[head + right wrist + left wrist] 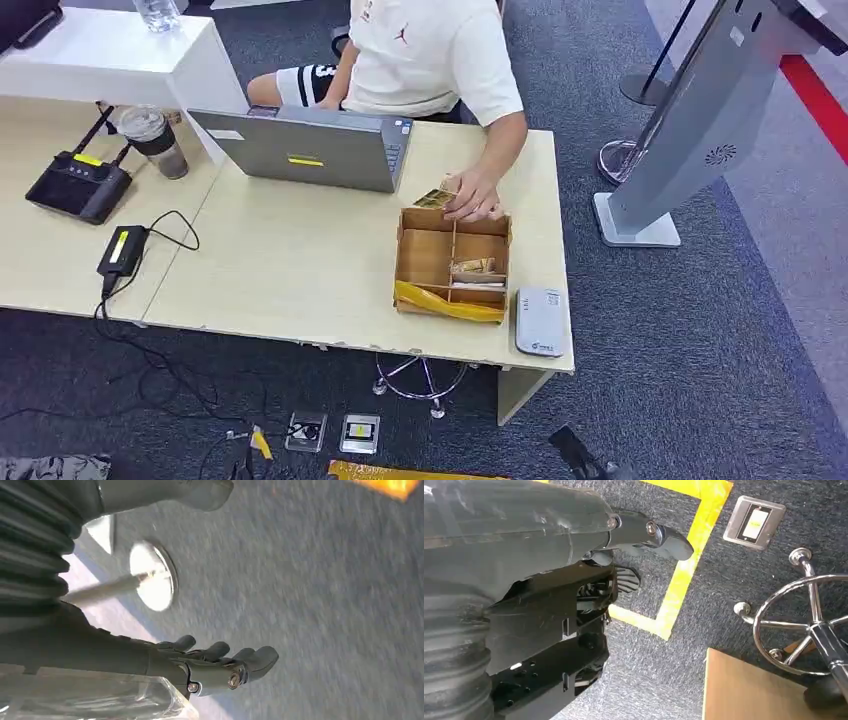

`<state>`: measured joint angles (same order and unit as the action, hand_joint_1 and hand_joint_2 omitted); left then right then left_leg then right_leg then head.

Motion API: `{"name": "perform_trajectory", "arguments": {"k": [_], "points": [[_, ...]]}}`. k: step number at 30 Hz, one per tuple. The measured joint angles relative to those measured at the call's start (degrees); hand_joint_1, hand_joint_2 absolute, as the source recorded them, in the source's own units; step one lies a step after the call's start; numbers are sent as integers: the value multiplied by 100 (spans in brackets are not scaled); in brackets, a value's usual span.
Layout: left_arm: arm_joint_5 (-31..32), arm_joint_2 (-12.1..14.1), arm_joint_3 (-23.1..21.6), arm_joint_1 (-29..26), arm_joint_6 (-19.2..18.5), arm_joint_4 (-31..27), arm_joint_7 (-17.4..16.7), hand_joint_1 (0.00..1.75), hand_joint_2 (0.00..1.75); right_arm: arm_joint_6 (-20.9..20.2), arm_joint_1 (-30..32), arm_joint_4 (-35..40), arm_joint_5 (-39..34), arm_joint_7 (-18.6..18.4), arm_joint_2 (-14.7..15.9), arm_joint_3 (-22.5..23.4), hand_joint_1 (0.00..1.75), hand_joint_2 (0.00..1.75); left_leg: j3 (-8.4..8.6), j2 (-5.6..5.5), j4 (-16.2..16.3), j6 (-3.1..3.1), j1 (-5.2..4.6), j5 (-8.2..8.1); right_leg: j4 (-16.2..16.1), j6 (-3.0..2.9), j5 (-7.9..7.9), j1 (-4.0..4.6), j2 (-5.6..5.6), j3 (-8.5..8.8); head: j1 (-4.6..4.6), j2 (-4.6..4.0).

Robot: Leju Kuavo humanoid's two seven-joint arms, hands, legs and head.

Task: Pass the card to the sensor for recognition and then transmit it.

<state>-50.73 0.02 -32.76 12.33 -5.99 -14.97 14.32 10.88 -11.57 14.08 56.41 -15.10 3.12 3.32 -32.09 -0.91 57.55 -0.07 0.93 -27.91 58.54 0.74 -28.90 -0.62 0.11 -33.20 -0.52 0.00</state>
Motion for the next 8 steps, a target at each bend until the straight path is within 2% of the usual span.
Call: {"name": "perform_trajectory", "arguments": {"k": [5, 8], "points": [[2, 9, -11, 3, -48, -2, 0, 0, 175, -194, -6, -22, 240, 251, -89, -35, 0, 175, 4, 2, 1, 1, -2, 1, -1, 0, 0, -2, 2, 5, -2, 0], [28, 13, -17, 19, -20, -4, -7, 0, 175, -409, -5, -28, 11, 247, -146, -55, 0, 175, 6, 3, 2, 1, -4, 0, -1, 0, 1, -4, 3, 4, -2, 0]]}}
